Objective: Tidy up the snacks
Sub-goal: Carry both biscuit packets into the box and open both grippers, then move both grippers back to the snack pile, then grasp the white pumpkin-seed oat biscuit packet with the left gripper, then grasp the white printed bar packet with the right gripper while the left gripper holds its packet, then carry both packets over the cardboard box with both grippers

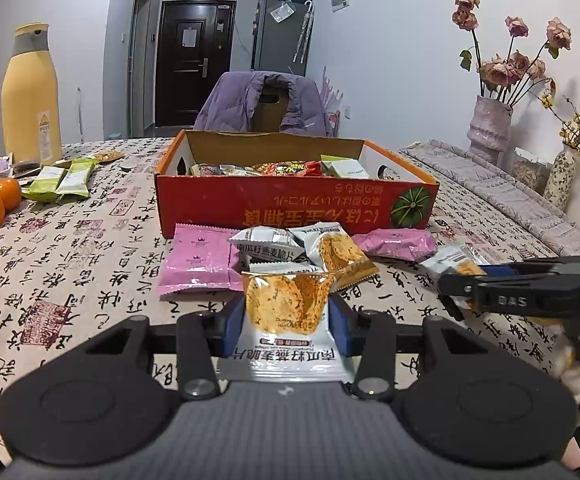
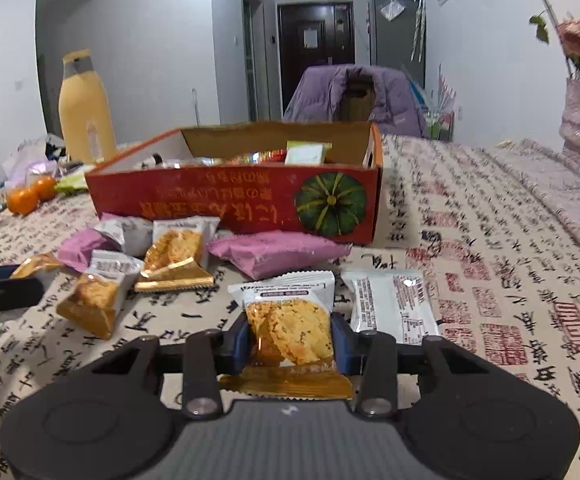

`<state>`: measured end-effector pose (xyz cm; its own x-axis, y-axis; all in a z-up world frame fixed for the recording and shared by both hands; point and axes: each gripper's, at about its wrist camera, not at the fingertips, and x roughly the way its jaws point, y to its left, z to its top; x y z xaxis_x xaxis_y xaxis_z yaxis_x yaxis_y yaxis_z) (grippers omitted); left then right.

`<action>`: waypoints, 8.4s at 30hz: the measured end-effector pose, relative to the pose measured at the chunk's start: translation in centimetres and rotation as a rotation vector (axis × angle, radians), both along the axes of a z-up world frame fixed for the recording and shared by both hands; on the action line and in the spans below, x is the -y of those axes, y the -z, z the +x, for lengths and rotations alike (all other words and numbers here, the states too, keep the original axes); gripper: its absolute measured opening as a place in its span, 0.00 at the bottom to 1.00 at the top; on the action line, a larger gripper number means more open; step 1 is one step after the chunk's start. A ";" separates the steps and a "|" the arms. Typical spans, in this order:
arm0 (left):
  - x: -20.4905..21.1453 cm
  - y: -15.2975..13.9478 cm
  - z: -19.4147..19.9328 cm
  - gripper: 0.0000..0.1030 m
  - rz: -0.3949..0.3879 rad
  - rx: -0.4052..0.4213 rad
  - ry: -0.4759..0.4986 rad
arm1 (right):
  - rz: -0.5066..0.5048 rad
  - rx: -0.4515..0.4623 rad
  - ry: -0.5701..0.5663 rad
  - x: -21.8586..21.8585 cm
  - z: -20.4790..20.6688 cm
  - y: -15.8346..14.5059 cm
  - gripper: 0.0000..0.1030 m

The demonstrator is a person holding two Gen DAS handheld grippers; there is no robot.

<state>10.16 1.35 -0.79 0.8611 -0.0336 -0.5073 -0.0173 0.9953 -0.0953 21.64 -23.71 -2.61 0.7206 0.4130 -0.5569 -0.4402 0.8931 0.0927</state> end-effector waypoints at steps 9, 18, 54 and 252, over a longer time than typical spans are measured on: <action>-0.1 -2.3 1.0 0.43 0.007 0.057 0.000 | 0.063 0.128 0.014 0.1 -1.3 -3.9 0.39; 0.0 -5.2 4.3 0.43 0.020 0.113 -0.017 | 0.098 0.202 0.006 -2.5 1.4 -6.7 0.39; -2.6 -2.2 19.3 0.61 0.063 0.127 -0.159 | 0.080 0.165 0.122 -7.7 14.4 -4.0 0.44; -1.0 -6.8 17.7 0.40 0.044 0.127 -0.122 | 0.078 0.189 0.029 -9.2 13.4 -8.2 0.38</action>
<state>27.87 2.32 6.02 0.9147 0.0945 -0.3929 -0.1284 0.9899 -0.0607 35.05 -14.52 5.60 0.8214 0.4271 -0.3779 -0.4307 0.8990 0.0799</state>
